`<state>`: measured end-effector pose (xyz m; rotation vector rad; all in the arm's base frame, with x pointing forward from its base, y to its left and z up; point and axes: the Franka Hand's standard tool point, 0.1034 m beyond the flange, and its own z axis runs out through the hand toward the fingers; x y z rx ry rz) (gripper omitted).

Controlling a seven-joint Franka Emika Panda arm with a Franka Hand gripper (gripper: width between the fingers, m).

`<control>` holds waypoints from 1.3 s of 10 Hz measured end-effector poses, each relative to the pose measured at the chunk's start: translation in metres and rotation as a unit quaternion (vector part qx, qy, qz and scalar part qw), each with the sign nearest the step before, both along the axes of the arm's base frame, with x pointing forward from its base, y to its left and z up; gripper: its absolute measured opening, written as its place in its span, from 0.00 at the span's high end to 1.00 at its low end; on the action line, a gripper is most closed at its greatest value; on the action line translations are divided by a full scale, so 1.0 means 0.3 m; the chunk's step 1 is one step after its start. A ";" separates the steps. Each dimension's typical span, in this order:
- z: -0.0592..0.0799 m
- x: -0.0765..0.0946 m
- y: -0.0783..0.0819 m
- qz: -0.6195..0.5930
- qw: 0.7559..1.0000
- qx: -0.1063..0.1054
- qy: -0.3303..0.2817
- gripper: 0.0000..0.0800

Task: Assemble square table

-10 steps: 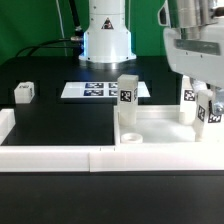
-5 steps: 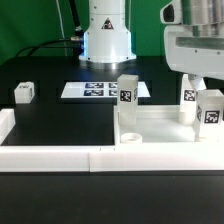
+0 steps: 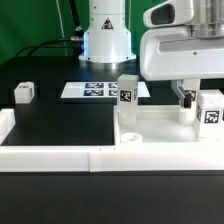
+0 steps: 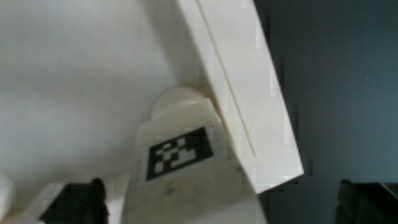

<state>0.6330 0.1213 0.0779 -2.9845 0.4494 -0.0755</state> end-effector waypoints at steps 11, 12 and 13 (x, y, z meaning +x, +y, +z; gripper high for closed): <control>-0.013 -0.004 -0.030 -0.217 0.976 -0.002 0.013 0.64; -0.015 -0.012 -0.021 -0.291 0.956 0.001 0.027 0.64; -0.015 -0.016 -0.008 -0.376 0.926 0.010 0.040 0.64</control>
Offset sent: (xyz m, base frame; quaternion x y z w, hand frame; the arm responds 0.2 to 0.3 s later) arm 0.0000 0.0000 0.0000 0.0000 0.0000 0.0650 0.9979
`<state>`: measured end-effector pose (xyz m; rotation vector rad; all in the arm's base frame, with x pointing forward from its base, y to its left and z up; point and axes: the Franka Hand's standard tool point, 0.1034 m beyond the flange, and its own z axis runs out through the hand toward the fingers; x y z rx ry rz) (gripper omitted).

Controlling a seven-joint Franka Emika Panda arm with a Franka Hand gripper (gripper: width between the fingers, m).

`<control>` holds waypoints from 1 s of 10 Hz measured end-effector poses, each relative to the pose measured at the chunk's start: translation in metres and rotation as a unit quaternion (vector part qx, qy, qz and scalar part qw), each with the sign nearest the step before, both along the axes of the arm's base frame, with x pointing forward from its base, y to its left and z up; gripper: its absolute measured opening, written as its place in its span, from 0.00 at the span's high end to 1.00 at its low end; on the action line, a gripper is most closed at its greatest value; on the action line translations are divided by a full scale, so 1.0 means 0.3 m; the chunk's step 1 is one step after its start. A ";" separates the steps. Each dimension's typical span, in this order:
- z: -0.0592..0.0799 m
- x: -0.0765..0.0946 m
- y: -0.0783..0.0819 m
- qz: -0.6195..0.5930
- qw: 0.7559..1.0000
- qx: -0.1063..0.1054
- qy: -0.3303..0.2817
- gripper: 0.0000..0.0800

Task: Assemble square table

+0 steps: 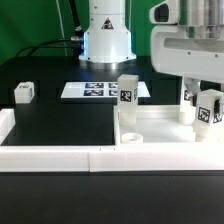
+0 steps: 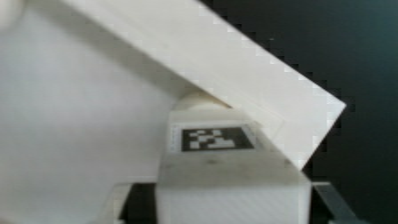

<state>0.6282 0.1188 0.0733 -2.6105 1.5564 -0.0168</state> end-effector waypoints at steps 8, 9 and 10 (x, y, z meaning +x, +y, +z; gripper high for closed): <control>-0.023 -0.002 0.017 -0.045 0.999 0.002 -0.007 0.27; -0.031 -0.004 0.017 0.028 1.000 -0.002 -0.012 0.27; -0.030 -0.003 0.015 0.059 0.998 -0.005 -0.015 0.20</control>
Offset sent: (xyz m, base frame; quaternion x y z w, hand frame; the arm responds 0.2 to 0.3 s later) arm 0.0034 -0.0027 0.0041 0.0196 0.0161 0.1731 0.9846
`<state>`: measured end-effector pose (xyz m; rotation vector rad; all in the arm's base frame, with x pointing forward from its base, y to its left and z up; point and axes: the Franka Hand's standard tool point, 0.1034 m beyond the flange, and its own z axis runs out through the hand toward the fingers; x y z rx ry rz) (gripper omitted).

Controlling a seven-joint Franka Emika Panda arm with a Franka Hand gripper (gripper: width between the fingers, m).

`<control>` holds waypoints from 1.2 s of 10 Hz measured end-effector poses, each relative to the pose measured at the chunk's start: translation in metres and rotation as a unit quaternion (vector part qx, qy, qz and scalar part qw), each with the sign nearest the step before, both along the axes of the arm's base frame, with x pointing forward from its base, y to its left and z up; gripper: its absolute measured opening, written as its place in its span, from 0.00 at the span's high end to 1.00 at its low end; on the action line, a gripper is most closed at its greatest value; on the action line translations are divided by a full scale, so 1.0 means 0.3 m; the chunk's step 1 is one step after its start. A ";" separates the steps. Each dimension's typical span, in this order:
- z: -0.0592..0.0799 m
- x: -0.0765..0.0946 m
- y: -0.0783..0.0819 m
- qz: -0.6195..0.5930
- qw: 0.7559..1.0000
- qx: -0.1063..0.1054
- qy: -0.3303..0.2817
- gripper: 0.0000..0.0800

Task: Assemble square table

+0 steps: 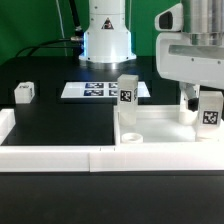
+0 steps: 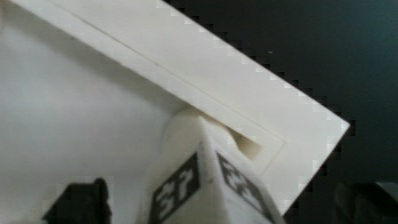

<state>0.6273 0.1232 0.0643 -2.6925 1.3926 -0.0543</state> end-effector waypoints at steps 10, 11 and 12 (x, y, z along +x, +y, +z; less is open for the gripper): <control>0.012 0.009 -0.006 0.231 0.973 -0.022 -0.009 0.46; 0.011 0.008 -0.012 0.174 0.985 -0.018 -0.003 0.63; 0.012 0.009 -0.013 0.096 0.995 -0.016 0.002 0.63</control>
Offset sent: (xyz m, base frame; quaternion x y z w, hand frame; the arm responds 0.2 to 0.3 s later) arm 0.0128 0.0120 0.0102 -0.0039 -0.0409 -0.3960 0.9173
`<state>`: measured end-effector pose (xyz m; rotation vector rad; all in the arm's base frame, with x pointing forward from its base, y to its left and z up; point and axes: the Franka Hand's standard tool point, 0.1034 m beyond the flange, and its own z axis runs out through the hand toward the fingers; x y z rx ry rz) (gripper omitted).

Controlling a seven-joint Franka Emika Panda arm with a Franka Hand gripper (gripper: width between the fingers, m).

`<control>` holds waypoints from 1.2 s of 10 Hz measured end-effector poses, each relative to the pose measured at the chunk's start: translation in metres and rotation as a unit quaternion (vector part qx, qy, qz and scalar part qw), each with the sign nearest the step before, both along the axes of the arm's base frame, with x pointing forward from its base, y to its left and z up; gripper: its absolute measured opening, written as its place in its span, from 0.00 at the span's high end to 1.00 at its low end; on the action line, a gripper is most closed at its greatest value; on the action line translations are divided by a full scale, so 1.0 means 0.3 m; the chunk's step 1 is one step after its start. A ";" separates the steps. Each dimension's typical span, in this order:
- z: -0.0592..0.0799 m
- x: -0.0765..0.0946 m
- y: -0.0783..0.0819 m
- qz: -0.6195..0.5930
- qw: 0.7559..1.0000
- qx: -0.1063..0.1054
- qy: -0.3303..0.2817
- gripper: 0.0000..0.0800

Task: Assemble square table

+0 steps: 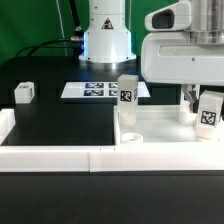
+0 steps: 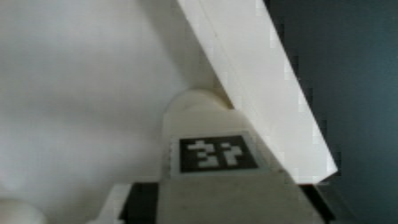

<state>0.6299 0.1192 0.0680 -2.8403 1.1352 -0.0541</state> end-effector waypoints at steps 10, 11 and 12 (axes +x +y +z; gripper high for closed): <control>-0.012 0.003 0.010 -0.402 0.913 0.071 0.028 0.33; -0.019 0.005 -0.001 -0.320 0.945 0.066 0.005 0.33; -0.026 0.006 -0.019 -0.233 0.971 0.057 -0.017 0.22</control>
Offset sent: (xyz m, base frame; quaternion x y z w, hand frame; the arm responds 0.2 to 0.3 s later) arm 0.0140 0.0237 -0.0015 0.0372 -0.0649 0.5215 0.8500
